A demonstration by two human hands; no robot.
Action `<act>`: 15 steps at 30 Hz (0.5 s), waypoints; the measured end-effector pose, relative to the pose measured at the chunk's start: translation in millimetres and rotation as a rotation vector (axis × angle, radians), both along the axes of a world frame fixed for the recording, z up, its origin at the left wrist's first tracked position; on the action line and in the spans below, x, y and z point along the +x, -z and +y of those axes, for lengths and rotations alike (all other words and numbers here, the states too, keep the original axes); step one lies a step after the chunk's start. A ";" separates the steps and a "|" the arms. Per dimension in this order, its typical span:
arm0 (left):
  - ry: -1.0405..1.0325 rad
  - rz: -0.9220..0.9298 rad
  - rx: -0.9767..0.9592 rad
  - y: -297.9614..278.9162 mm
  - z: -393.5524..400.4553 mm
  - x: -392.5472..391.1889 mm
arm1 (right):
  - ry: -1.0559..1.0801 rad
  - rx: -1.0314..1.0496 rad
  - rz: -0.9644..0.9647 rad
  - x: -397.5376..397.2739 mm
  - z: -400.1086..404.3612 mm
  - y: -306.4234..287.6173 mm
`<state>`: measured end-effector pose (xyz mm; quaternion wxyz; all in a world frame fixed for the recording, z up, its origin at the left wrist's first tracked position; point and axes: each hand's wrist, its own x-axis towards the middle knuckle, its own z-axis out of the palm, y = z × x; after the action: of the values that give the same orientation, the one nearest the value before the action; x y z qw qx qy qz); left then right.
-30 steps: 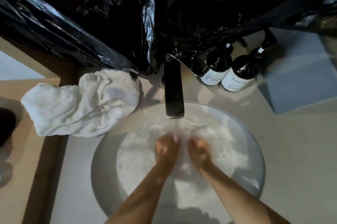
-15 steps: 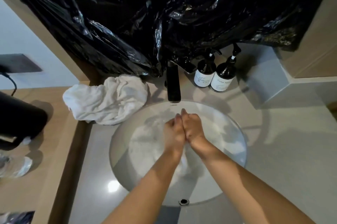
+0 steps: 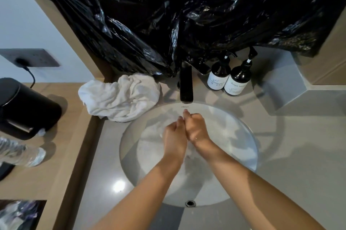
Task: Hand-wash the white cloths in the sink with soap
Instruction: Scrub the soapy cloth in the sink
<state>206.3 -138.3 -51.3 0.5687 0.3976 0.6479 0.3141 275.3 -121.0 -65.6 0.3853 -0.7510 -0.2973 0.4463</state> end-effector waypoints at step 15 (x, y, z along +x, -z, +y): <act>0.151 0.114 0.091 2.5 -9.1 13.3 | 0.033 -0.020 -0.010 17.2 -13.1 3.5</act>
<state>219.6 -147.4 -53.8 0.5346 0.4877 0.6325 0.2764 292.5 -134.1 -69.0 0.3836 -0.7618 -0.2826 0.4390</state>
